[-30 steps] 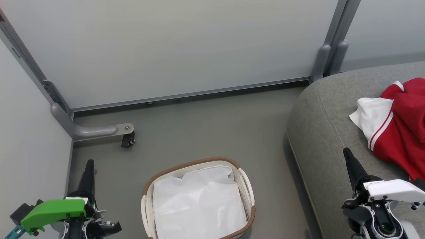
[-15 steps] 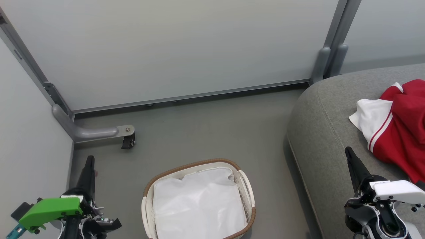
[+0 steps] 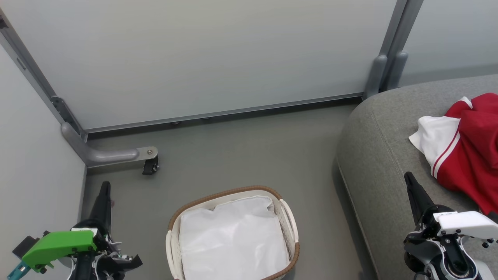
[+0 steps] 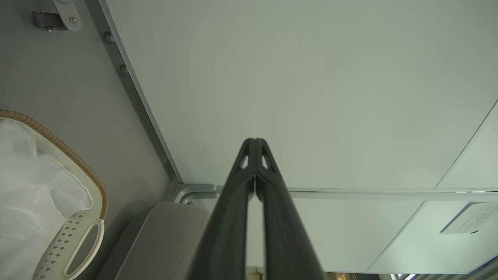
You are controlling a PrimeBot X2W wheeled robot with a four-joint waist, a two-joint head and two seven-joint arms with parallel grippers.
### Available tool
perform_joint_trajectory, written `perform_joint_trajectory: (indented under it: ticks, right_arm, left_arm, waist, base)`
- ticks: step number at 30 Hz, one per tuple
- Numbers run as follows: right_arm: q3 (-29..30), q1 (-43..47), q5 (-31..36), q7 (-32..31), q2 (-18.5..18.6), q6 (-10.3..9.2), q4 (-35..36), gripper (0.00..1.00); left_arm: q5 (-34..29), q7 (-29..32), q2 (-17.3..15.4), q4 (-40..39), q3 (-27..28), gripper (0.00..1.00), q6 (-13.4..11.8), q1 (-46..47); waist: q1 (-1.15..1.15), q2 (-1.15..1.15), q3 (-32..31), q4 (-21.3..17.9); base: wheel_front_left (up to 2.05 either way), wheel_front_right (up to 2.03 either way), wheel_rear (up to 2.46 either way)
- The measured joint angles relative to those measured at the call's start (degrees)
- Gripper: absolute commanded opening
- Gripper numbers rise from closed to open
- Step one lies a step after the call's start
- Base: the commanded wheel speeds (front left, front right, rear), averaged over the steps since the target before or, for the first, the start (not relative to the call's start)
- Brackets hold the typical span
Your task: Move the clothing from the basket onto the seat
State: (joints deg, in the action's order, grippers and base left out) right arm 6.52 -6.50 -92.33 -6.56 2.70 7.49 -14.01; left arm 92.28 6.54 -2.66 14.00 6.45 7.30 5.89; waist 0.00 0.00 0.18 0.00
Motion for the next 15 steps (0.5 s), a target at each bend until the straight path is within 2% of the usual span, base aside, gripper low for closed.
perform_joint_trajectory:
  ticks: [15]
  right_arm:
    - [0.0,0.0,0.0,0.0,0.0,0.0,0.0,0.0]
  left_arm:
    - [0.0,0.0,0.0,0.0,0.0,0.0,0.0,0.0]
  waist:
    - [0.0,0.0,0.0,0.0]
  base:
    - [0.0,0.0,0.0]
